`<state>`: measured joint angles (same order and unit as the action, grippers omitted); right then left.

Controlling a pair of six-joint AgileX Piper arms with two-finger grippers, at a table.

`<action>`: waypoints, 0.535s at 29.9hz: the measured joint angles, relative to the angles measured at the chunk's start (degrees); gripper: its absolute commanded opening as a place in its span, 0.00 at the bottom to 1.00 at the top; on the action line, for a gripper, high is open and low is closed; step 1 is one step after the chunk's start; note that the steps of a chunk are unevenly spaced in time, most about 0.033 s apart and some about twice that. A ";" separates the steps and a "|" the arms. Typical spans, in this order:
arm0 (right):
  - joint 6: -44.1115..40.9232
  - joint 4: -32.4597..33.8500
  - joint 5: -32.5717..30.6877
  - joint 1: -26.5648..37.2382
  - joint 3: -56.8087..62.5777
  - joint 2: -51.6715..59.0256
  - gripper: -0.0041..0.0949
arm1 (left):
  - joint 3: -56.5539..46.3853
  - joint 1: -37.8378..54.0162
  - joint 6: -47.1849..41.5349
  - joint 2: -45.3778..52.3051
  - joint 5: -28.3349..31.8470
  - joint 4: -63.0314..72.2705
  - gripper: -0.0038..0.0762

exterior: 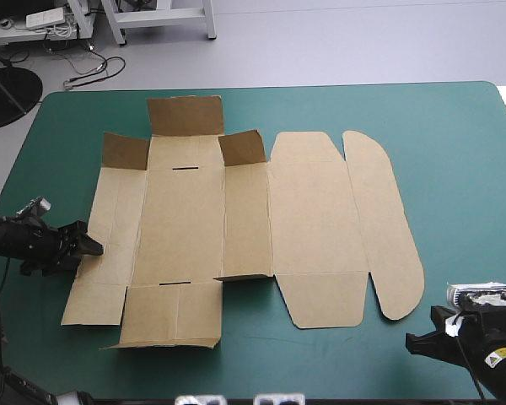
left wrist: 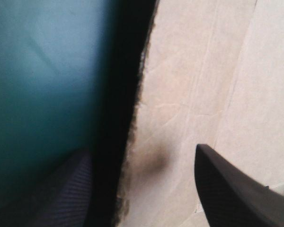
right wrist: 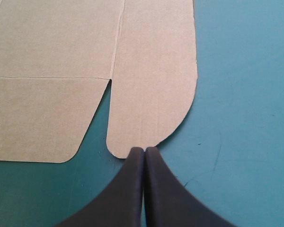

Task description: Fold the box

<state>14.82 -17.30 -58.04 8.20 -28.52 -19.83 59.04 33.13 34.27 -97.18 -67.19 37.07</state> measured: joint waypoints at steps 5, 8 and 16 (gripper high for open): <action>0.00 0.07 -0.04 0.00 0.00 0.00 0.02 | 0.53 -2.85 0.40 -1.58 -1.17 2.03 0.61; 0.00 0.18 -0.04 0.00 0.00 0.00 0.02 | 0.87 -6.18 1.18 -2.46 -1.44 2.60 0.59; 0.00 0.23 -0.11 0.00 0.00 0.00 0.02 | 1.21 -10.57 2.05 -3.32 1.23 2.76 0.04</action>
<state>14.82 -17.07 -58.16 8.20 -28.52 -19.83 60.25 22.56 36.32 -100.49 -65.96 39.83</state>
